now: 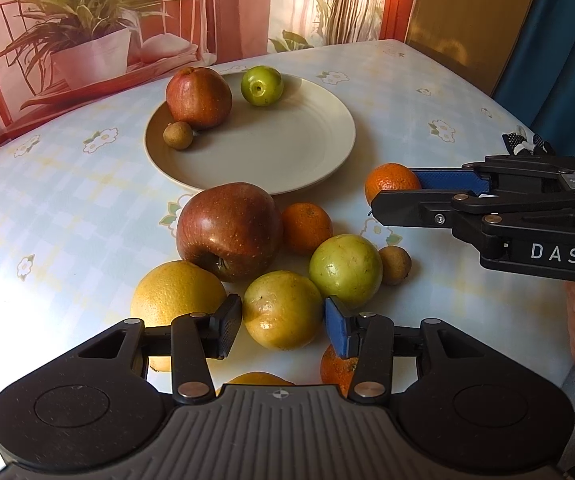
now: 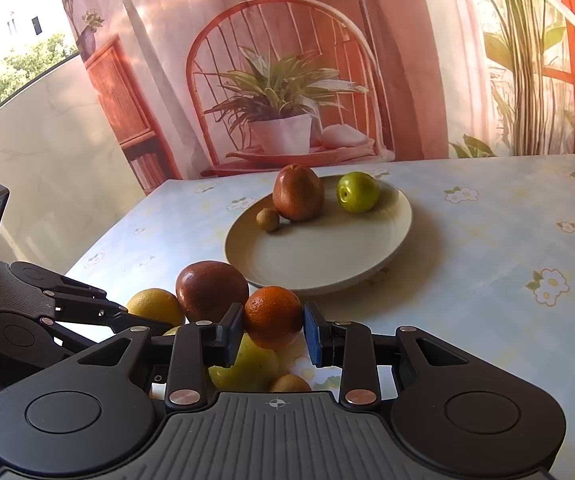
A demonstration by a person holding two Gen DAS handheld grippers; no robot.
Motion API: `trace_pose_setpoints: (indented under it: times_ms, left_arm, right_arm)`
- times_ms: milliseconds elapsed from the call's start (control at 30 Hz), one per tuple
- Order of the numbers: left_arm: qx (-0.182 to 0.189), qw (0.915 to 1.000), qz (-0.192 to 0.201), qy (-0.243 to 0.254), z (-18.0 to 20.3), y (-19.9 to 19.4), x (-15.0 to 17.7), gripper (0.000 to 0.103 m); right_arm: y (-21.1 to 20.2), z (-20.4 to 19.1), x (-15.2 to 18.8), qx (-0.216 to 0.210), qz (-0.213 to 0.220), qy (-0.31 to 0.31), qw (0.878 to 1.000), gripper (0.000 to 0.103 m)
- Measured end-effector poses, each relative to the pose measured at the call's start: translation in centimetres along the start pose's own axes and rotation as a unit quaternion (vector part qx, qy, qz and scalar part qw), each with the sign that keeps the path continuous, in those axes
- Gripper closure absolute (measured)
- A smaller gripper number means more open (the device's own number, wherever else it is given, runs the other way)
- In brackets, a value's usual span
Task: Organize fruits
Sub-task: 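Close the left tool on the grapefruit while the right tool grasps the tangerine, then carry both fruits over the plate and open both tools to release them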
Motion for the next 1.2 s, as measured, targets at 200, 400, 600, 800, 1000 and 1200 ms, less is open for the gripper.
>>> trace_pose_setpoints:
  times_ms: [200,400,600,800,1000,1200]
  left_arm:
    - [0.003,1.0,0.002,0.0,0.1,0.3,0.1,0.055]
    - [-0.001,0.9996,0.028,-0.002,0.0,-1.0,0.0,0.055]
    - [-0.01,0.9978,0.065,-0.011,-0.9,-3.7,-1.2,0.055]
    - [-0.028,0.9942,0.101,-0.022,-2.3,-5.5,-3.3,0.055]
    - [-0.058,0.9902,0.126,-0.009,-3.7,-5.9,-6.1,0.055]
    - [-0.062,0.9903,0.122,-0.022,-5.2,-3.9,-8.1,0.055]
  right_arm:
    - [0.1,0.2,0.1,0.001,0.0,0.004,1.0,0.074]
    - [0.0,0.2,-0.1,0.001,0.004,0.002,1.0,0.074]
    - [-0.3,0.6,-0.6,0.001,0.008,0.008,1.0,0.074]
    - [-0.6,0.5,-1.8,0.0,0.017,0.001,1.0,0.074]
    - [-0.3,-0.1,-4.5,-0.005,0.024,-0.02,0.999,0.074]
    - [0.8,0.5,-7.8,-0.001,0.021,-0.04,0.999,0.074]
Point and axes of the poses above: each gripper's, at about its wrist camera, not at the fingertips, and y roughly the way its jaws point, z to its right, x to its underside, the point moved 9 cm from there along y, roughly the way its jaws point, and after that the axes turned 12 degrees about y, right-handed, at the moved point
